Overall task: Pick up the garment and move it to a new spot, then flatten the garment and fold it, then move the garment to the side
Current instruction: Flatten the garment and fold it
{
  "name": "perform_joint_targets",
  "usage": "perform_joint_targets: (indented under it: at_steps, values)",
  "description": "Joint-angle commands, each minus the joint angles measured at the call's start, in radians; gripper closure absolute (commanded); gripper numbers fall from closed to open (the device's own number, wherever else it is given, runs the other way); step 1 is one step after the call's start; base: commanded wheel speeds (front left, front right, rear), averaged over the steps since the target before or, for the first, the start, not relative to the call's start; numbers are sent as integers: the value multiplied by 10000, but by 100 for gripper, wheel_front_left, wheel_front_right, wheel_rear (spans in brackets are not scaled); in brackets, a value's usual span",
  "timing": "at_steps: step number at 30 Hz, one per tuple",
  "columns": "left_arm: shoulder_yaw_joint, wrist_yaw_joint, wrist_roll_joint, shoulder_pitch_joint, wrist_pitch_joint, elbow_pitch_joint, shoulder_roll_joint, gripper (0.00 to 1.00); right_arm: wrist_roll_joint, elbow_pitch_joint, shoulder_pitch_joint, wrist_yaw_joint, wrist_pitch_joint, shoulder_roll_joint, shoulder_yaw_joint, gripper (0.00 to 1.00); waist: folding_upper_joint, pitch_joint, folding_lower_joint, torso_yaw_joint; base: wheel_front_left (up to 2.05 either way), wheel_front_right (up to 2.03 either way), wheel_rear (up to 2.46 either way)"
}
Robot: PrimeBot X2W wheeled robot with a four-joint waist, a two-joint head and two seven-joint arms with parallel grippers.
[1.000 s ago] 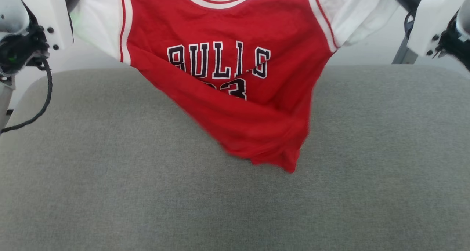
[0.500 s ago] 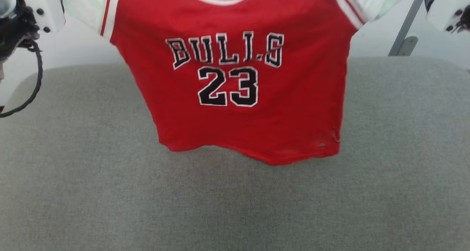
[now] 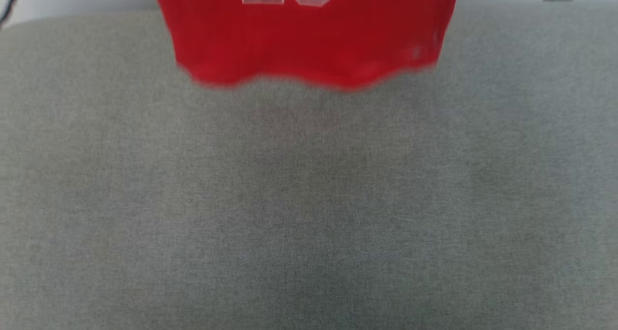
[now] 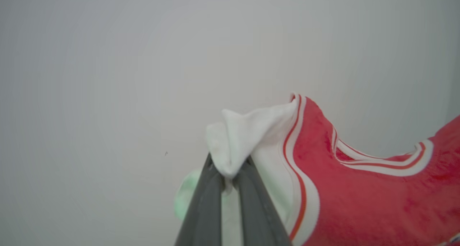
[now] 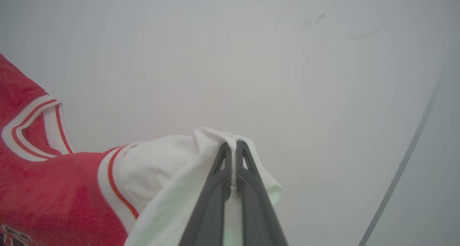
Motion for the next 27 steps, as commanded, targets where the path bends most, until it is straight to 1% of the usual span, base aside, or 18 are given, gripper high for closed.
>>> perform_joint_targets:
  at_steps: [1, 5, 7, 8, 11, 13, 15, 19, 21, 22, 23, 25, 26, 27]
  values:
    - [76, -56, 206, -383, -647, 294, -149, 100, -524, 418, -392, -4, -729, 168, -189, 100, 0, 436, 0, 61, 0, 0, 0]
    - [154, -325, 633, -1107, -2467, 831, -428, 100, -1759, 1267, -1204, -6, -2622, 554, -726, 100, 0, 744, 0, 129, 0, 0, 0]
    - [120, -525, 683, -1160, -3105, 1089, -550, 100, -2288, 1639, -1346, -4, -3032, 719, -795, 100, 0, 848, 0, 179, 0, 0, 0]
    - [47, -715, 705, -994, -3462, 1331, -610, 100, -2536, 1959, -1267, -4, -3213, 885, -709, 100, 0, 929, 0, 213, 0, 0, 0]
    - [-55, -875, 621, -395, -3684, 1826, -634, 100, -2537, 2390, -863, -6, -3310, 891, -402, 100, 0, 1027, 0, 268, 0, 0, 0]
    - [-137, -950, 467, 99, -3752, 2157, -694, 100, -2268, 2653, -508, -4, -3260, 1022, -76, 100, 0, 1042, 0, 287, 0, 0, 0]
    - [-267, -986, 328, 676, -3778, 2542, -738, 100, -1974, 2910, -76, -6, -3133, 993, 276, 100, 0, 1028, 0, 286, 0, 0, 0]
    - [-450, -1045, -144, 1687, -3659, 3257, -924, 100, -876, 3109, 981, -6, -2564, 1048, 1010, 100, 0, 969, 0, 289, 0, 0, 0]
    - [-440, -1050, -559, 2054, -3411, 3493, -1040, 100, -388, 2923, 1443, -6, -2213, 939, 1473, 100, 0, 928, 0, 283, 0, 0, 0]
    - [-440, -1050, -559, 2054, -3411, 3493, -1040, 100, -388, 2923, 1443, -6, -2213, 939, 1473, 100, 0, 928, 0, 283, 0, 0, 0]
    - [-671, -1055, -815, 2437, -3127, 3431, -1047, 100, 362, 2611, 1972, -4, -1757, 878, 1805, 100, 0, 861, 0, 283, 0, 0, 0]
    - [-782, -1045, -1182, 2846, -2706, 3366, -973, 100, 1054, 2181, 2428, -6, -1287, 620, 2178, 100, 0, 784, 0, 277, 0, 0, 0]
    - [-782, -1045, -1182, 2846, -2706, 3366, -973, 100, 1054, 2181, 2428, -6, -1287, 620, 2178, 100, 0, 784, 0, 277, 0, 0, 0]
    - [-879, -1046, -1456, 3054, -2454, 3218, -964, 100, 1415, 1870, 2691, -5, -1044, 537, 2370, 100, 0, 738, 0, 271, 0, 0, 0]
